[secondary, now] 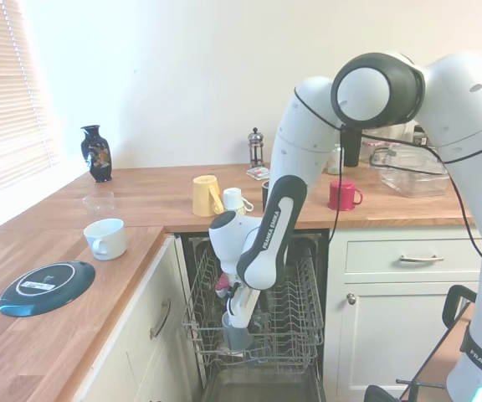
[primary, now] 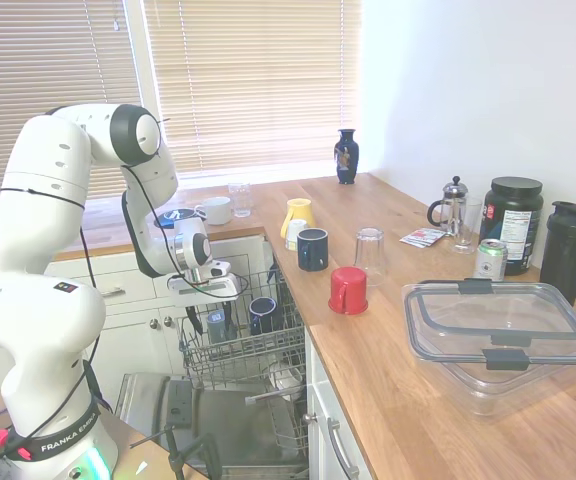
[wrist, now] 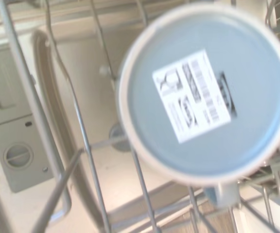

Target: Unload a mug from dishwasher

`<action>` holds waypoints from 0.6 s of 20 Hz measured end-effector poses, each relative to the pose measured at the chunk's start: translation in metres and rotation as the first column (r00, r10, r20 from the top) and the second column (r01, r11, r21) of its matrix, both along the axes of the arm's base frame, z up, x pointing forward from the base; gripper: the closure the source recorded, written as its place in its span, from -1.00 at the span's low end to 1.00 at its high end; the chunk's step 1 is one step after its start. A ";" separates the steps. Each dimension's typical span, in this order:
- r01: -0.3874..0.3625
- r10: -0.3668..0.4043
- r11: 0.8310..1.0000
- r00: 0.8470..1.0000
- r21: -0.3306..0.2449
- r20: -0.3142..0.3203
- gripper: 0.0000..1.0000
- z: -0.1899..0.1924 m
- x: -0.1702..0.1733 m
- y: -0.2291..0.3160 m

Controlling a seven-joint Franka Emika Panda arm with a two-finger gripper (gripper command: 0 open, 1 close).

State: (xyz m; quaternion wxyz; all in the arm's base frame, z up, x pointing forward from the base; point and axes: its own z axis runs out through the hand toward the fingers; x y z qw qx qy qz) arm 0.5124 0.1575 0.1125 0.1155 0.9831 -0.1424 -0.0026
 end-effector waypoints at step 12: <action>-0.021 0.021 1.000 1.000 0.001 -0.008 -1.00 -0.027 0.032 -0.002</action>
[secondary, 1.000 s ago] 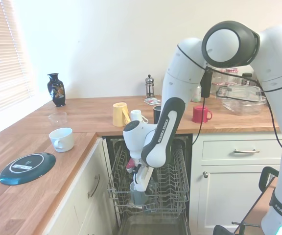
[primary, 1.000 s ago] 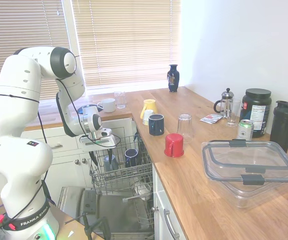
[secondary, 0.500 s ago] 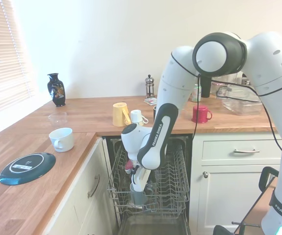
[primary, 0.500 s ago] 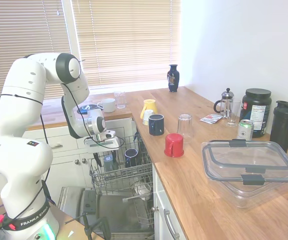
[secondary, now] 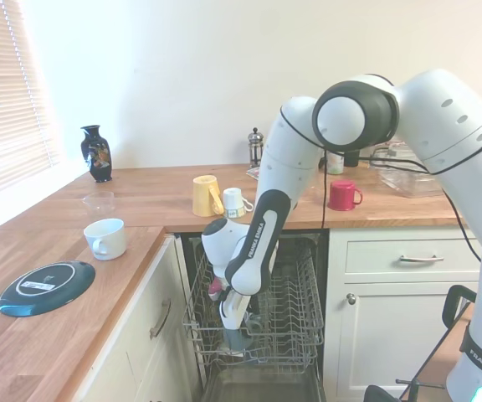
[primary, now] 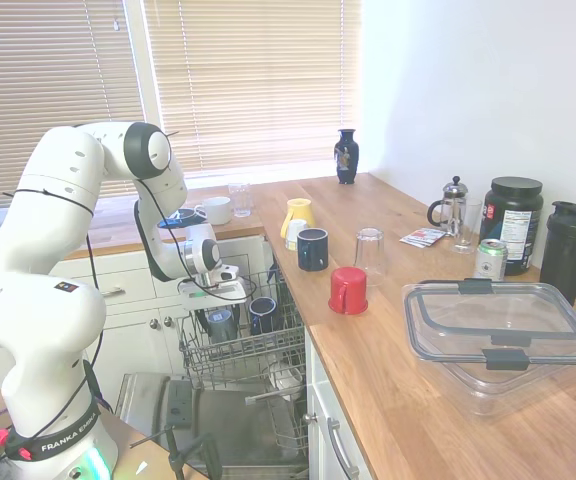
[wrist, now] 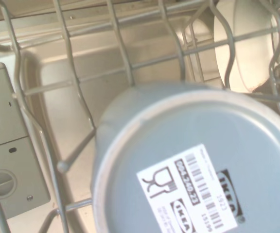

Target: Unload a mug from dishwasher

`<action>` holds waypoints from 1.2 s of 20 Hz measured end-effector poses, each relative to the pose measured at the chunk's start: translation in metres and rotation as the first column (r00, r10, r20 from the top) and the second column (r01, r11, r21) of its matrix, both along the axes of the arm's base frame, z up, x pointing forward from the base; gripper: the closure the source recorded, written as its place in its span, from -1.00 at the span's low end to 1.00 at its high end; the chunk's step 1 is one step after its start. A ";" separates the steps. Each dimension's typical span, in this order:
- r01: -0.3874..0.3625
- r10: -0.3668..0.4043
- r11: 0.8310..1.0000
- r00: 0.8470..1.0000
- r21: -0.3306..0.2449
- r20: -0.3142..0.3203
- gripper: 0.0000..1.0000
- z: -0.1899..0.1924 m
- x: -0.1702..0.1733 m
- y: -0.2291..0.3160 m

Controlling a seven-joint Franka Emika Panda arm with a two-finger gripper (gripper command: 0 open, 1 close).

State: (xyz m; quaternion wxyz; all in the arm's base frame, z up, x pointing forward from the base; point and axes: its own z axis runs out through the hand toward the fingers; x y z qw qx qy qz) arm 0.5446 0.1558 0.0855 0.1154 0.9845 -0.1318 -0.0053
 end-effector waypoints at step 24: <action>-0.023 0.027 0.997 0.998 0.078 -0.058 1.00 -0.011 0.009 -0.011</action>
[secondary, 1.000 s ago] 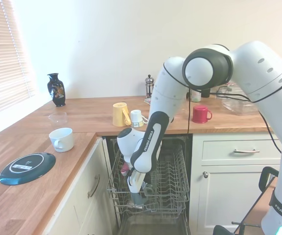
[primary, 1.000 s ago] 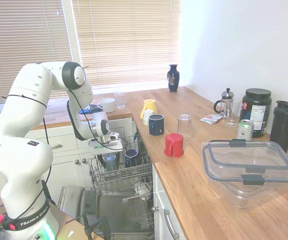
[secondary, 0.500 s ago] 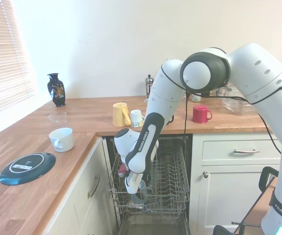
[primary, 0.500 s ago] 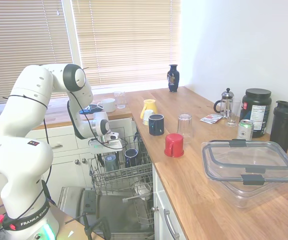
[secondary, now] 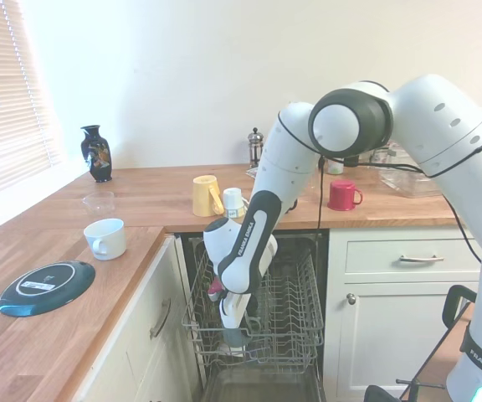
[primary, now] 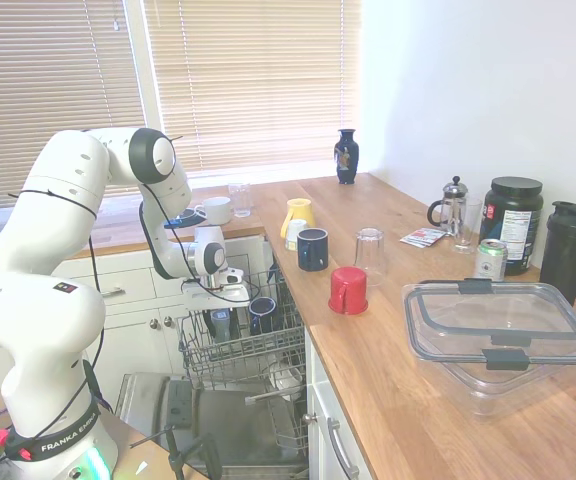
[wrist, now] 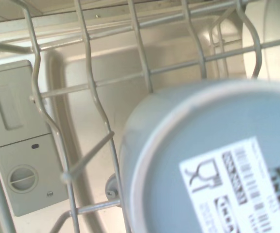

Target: Unload a mug from dishwasher

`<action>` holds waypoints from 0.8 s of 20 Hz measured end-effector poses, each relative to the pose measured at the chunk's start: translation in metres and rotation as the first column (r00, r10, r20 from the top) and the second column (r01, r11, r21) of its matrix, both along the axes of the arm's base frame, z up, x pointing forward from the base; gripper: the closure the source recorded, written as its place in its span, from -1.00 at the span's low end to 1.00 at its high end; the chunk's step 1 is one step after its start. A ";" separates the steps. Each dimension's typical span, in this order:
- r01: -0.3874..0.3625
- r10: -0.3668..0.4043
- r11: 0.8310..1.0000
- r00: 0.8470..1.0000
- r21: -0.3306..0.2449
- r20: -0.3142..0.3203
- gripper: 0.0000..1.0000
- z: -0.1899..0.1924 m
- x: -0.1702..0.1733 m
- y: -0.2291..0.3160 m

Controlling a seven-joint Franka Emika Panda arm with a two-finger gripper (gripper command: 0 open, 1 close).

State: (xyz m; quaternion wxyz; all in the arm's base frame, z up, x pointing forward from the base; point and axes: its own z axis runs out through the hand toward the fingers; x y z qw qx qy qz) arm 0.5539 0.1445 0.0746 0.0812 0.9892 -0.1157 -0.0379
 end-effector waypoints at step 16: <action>0.018 -0.018 0.999 1.000 0.033 -0.008 1.00 -0.005 -0.003 -0.014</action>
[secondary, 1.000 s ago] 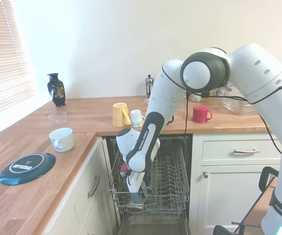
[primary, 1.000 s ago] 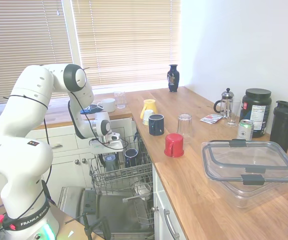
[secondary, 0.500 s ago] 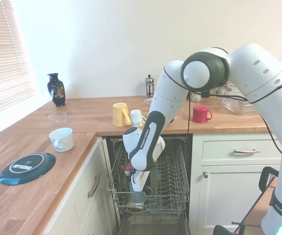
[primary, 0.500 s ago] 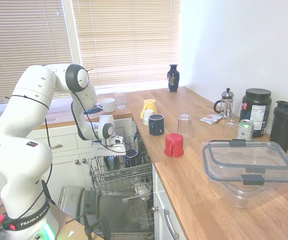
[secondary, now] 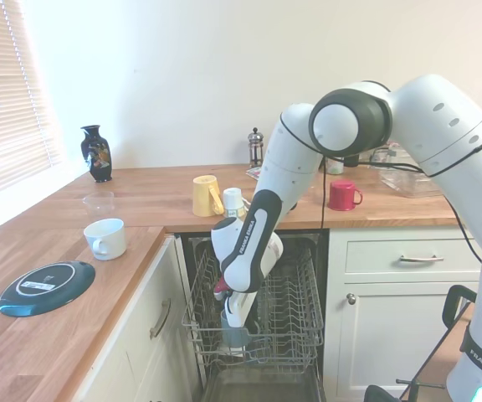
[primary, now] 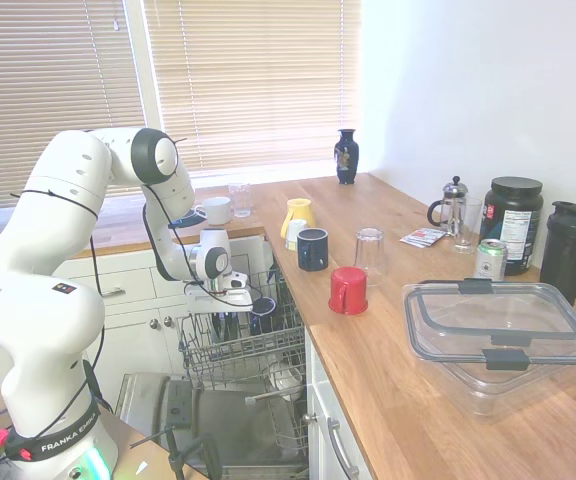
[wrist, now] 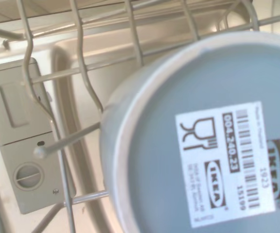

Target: Unload a mug from dishwasher

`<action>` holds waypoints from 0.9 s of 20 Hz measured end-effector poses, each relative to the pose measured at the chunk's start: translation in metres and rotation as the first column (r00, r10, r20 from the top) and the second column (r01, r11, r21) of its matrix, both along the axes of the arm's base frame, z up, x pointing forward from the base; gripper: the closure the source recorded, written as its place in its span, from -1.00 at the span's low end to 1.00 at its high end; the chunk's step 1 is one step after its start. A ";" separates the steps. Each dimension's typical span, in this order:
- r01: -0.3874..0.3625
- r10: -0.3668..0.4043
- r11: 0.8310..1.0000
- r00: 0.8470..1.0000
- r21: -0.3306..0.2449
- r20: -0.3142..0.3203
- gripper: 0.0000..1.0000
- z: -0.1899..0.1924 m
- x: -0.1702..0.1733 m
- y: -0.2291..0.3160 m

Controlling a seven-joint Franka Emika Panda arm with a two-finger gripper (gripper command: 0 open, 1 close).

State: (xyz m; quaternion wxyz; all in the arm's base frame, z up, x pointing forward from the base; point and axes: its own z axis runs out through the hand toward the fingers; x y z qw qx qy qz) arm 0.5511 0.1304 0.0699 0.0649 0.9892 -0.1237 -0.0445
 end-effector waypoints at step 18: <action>0.011 -0.009 1.000 0.996 -0.013 0.094 1.00 0.033 -0.009 0.004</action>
